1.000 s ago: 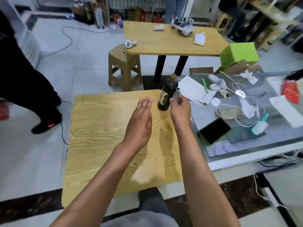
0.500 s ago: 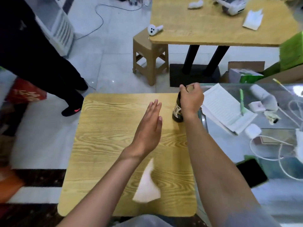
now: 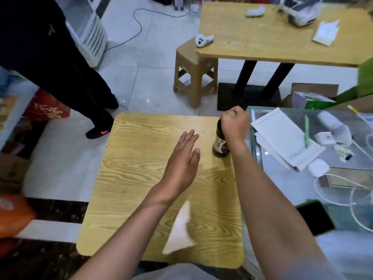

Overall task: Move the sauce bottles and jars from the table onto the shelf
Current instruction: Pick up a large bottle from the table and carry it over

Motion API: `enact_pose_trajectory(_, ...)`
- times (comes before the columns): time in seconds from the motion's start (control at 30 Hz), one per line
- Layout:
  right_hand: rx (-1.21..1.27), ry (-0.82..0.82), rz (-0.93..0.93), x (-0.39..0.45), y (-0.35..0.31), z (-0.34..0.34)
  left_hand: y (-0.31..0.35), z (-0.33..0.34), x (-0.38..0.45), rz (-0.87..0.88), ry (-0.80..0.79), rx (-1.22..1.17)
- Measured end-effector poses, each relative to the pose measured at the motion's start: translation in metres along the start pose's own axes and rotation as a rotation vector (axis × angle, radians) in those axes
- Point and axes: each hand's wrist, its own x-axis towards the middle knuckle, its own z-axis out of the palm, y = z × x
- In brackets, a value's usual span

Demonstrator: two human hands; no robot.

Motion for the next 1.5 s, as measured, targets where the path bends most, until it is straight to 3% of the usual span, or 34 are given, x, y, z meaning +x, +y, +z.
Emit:
enact_pose_trajectory(0.17,0.053,-0.144,0.138,-0.069,0.004,-0.007,0.0,-0.008,-0.032,-0.075,-0.134,0.0)
enact_pose_trajectory(0.37,0.245,-0.134,0.236,-0.167,-0.016,-0.047,-0.03,-0.036,-0.092,-0.269,-0.54,0.093)
enact_pose_trajectory(0.43,0.289,-0.075,0.236,-0.192,-0.032,-0.065,-0.037,-0.042,-0.116,-0.217,-0.623,0.085)
enact_pose_trajectory(0.67,0.417,0.162,0.227,-0.281,-0.062,-0.146,-0.043,-0.021,-0.191,0.032,-0.681,-0.26)
enact_pose_trajectory(0.83,0.27,0.15,0.193,-0.342,-0.056,-0.199,-0.021,-0.003,-0.244,0.092,-0.7,-0.264)
enact_pose_trajectory(1.03,0.263,0.282,0.054,-0.432,-0.023,-0.316,0.047,0.031,-0.32,0.261,-0.79,-0.203)
enact_pose_trajectory(1.23,0.268,0.361,0.113,-0.551,0.05,-0.429,0.143,0.085,-0.42,0.424,-0.85,-0.189)
enact_pose_trajectory(1.5,0.251,0.78,0.133,-0.705,0.119,-0.58,0.262,0.173,-0.601,0.681,-1.092,-0.199)
